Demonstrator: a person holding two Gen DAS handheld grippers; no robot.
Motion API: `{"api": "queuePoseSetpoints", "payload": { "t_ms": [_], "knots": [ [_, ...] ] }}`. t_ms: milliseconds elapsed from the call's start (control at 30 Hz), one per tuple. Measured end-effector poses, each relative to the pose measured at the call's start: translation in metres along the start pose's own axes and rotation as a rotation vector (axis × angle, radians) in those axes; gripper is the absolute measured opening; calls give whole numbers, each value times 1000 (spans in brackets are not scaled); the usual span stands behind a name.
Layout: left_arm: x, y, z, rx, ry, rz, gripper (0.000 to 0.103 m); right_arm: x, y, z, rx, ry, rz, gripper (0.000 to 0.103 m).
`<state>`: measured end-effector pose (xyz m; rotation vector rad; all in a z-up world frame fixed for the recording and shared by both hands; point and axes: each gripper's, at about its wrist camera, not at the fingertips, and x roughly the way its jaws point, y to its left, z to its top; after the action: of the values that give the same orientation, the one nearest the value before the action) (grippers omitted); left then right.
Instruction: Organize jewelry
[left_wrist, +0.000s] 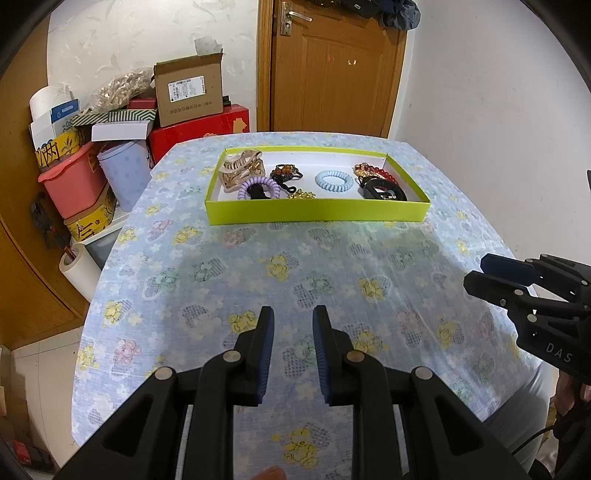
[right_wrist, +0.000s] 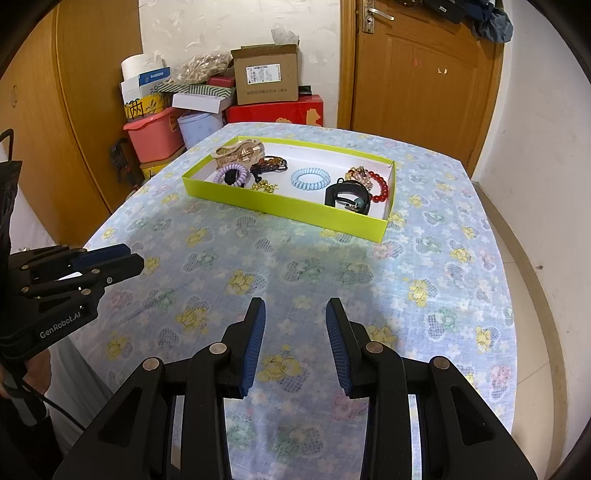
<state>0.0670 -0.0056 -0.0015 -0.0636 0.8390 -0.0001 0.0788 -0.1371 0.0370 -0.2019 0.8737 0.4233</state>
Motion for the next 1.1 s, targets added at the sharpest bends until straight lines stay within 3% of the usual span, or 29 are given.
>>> {"api": "queuePoseSetpoints", "payload": {
  "t_ms": [1100],
  "knots": [
    [9, -6, -6, 2, 26, 3, 22, 3, -3, -4, 4, 11, 4, 35]
  ]
}}
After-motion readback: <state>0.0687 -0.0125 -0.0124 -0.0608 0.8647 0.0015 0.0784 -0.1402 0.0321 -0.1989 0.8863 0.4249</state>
